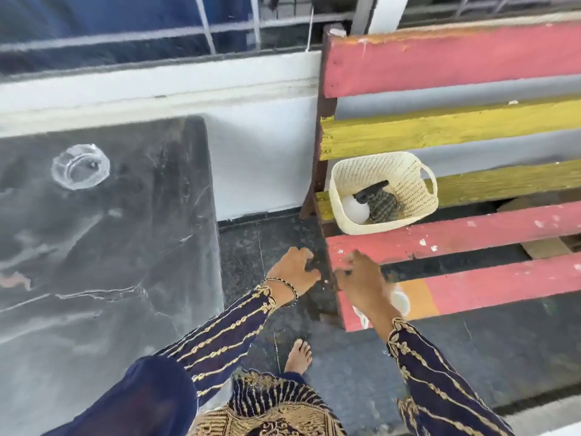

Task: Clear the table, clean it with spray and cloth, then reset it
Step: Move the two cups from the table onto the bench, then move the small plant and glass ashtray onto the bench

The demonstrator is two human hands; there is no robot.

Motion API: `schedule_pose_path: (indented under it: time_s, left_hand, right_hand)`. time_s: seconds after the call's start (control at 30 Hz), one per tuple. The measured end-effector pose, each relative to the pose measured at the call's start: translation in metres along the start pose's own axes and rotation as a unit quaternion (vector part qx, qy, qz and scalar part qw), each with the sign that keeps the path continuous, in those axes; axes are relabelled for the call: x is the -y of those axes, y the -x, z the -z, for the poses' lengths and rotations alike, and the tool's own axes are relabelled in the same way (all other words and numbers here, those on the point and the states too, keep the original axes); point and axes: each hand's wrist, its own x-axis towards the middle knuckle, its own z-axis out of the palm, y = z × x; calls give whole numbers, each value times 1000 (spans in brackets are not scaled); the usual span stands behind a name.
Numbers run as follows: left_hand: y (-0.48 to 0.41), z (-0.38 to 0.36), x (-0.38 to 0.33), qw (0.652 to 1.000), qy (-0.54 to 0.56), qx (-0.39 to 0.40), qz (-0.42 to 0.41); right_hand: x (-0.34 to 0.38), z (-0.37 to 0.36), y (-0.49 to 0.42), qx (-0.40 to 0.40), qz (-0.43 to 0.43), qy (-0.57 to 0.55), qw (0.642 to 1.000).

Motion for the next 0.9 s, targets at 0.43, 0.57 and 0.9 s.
schedule_pose_path:
  time_s: [0.43, 0.57, 0.9]
  left_hand:
    - [125, 198, 185, 964, 77, -248, 63]
    - [147, 259, 260, 945, 82, -304, 91]
    - [199, 406, 418, 897, 6, -401, 186]
  right_hand:
    - [297, -81, 49, 42, 253, 55, 965]
    - [390, -124, 56, 58, 306, 69, 948]
    - [570, -229, 61, 82, 420, 65, 902]
